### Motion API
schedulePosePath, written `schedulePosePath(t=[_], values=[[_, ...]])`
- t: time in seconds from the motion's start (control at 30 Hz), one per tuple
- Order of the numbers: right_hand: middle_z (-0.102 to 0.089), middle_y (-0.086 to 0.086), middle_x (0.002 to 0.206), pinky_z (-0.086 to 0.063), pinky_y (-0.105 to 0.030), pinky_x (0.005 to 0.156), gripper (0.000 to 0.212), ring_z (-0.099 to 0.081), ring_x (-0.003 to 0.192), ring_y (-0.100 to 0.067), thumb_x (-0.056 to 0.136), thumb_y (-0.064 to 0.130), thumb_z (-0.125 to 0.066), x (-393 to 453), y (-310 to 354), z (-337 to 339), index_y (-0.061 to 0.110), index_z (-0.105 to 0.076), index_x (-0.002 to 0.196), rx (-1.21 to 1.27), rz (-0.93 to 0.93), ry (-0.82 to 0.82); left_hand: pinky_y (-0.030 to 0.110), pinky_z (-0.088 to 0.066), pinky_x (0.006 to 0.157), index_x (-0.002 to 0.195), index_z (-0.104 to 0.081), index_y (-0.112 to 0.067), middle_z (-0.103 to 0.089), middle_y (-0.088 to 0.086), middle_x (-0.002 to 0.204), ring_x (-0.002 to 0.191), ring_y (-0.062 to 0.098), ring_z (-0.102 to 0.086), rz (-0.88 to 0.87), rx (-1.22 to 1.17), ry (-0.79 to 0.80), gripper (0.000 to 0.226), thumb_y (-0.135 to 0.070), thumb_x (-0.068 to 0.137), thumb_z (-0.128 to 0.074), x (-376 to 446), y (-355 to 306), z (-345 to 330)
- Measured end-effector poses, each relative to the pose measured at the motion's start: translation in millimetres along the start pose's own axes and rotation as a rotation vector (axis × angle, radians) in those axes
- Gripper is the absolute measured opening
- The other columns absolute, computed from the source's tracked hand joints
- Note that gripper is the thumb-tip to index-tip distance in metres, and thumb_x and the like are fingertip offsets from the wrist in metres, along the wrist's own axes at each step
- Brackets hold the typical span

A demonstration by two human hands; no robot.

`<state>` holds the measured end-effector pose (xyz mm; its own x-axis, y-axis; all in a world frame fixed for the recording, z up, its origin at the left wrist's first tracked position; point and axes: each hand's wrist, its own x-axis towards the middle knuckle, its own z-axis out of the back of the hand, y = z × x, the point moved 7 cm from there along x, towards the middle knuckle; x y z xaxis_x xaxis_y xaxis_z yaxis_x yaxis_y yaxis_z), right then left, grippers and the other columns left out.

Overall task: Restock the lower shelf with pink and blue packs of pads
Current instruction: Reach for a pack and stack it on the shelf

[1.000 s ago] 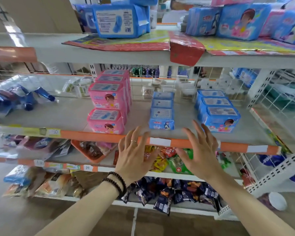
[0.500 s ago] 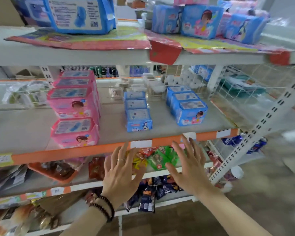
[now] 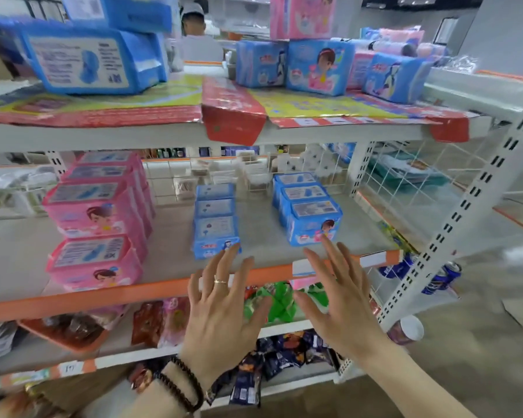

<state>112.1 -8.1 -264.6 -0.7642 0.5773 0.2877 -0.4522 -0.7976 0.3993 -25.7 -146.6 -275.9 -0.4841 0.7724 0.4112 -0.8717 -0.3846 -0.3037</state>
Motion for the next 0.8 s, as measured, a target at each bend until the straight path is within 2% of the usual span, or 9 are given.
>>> schedulePosePath(t=[0.2, 0.33, 0.47, 0.63, 0.8], values=[[0.0, 0.018, 0.165, -0.009, -0.049, 0.122, 0.073, 0.01, 0.152, -0.011, 0.089, 0.068, -0.039, 21.3, -10.6, 49.8, 0.038, -0.026, 0.154, 0.037, 0.121, -0.168, 0.063, -0.032, 0.109, 0.144, -0.044, -0.024, -0.029, 0.003, 0.161, 0.143, 0.031, -0.028, -0.035, 0.062, -0.074, 0.065, -0.063, 0.092, -0.041, 42.2, -45.3, 32.9], [-0.017, 0.005, 0.165, -0.021, -0.058, 0.117, 0.071, -0.006, 0.153, -0.023, 0.091, 0.063, -0.043, 33.5, -14.3, 83.6, 0.032, -0.033, 0.153, 0.045, 0.203, -0.275, 0.061, -0.032, 0.108, 0.144, -0.047, -0.023, -0.029, 0.004, 0.161, 0.146, 0.031, -0.03, -0.11, 0.157, -0.126, 0.065, -0.064, 0.093, -0.041, 60.6, -73.0, 52.0], [-0.017, 0.006, 0.165, -0.025, -0.064, 0.114, 0.069, -0.008, 0.153, -0.025, 0.092, 0.065, -0.043, 42.5, -15.5, 116.0, 0.035, -0.031, 0.153, 0.073, 0.286, -0.298, 0.056, -0.026, 0.112, 0.144, -0.05, -0.023, -0.031, 0.003, 0.16, 0.147, 0.031, -0.029, -0.153, 0.217, -0.195, 0.066, -0.067, 0.096, -0.034, 72.8, -95.9, 75.0], [-0.018, 0.009, 0.165, -0.02, -0.056, 0.119, 0.068, -0.009, 0.153, -0.019, 0.093, 0.065, -0.041, 49.4, -14.6, 156.4, 0.035, -0.032, 0.153, 0.075, 0.387, -0.328, 0.058, -0.028, 0.112, 0.145, -0.048, -0.023, -0.038, -0.001, 0.157, 0.146, 0.027, -0.032, -0.142, 0.251, -0.225, 0.066, -0.066, 0.099, -0.029, 84.2, -112.4, 98.3], [-0.022, 0.009, 0.164, -0.026, -0.061, 0.115, 0.069, -0.015, 0.152, -0.018, 0.091, 0.064, -0.045, 60.6, -5.8, 188.0, 0.035, -0.035, 0.152, 0.137, 0.462, -0.352, 0.054, -0.031, 0.111, 0.145, -0.046, -0.025, -0.043, -0.008, 0.151, 0.143, 0.022, -0.036, -0.101, 0.233, -0.286, 0.062, -0.064, 0.099, -0.031, 88.2, -123.7, 131.2]])
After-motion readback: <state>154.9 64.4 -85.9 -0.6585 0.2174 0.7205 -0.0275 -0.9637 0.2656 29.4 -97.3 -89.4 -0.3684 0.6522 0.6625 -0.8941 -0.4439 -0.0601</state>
